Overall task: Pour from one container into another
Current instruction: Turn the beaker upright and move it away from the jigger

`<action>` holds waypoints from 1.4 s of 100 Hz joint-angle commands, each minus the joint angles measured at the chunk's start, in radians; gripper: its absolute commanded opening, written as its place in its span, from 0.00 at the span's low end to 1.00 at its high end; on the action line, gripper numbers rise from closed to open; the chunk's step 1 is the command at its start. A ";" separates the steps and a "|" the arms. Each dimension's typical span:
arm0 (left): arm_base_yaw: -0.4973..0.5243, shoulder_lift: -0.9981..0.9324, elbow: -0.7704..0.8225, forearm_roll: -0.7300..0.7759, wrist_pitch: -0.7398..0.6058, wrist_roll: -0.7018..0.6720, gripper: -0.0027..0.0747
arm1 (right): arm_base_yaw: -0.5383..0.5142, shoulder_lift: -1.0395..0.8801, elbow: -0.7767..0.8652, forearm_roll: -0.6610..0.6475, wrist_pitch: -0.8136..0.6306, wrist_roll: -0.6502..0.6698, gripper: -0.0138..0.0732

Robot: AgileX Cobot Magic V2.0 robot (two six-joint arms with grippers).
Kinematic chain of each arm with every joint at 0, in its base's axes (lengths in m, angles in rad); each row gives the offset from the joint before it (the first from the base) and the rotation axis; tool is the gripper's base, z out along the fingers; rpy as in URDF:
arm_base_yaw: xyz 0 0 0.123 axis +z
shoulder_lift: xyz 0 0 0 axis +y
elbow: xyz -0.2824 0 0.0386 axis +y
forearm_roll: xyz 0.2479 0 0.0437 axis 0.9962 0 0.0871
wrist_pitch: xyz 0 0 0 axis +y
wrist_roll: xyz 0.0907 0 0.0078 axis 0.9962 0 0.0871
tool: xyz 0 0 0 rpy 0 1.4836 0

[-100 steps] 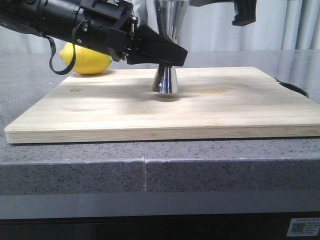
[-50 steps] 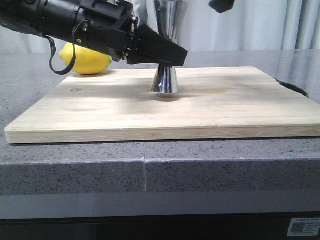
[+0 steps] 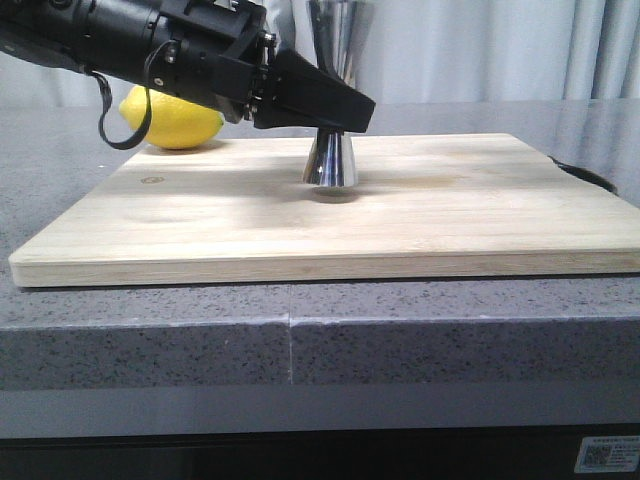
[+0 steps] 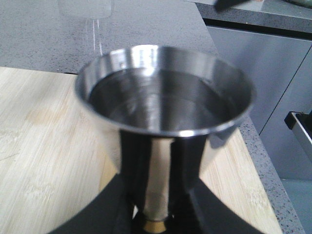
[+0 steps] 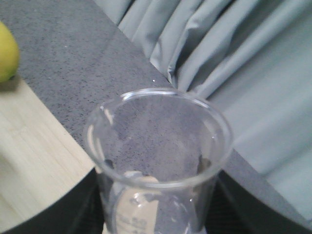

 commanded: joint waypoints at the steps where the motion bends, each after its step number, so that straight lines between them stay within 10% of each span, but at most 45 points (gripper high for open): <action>1: -0.008 -0.067 -0.029 -0.072 -0.082 -0.010 0.18 | -0.036 -0.039 -0.034 0.103 -0.051 0.002 0.49; 140: -0.008 -0.067 -0.029 -0.072 -0.084 -0.010 0.18 | -0.206 0.180 0.390 0.385 -0.853 -0.004 0.49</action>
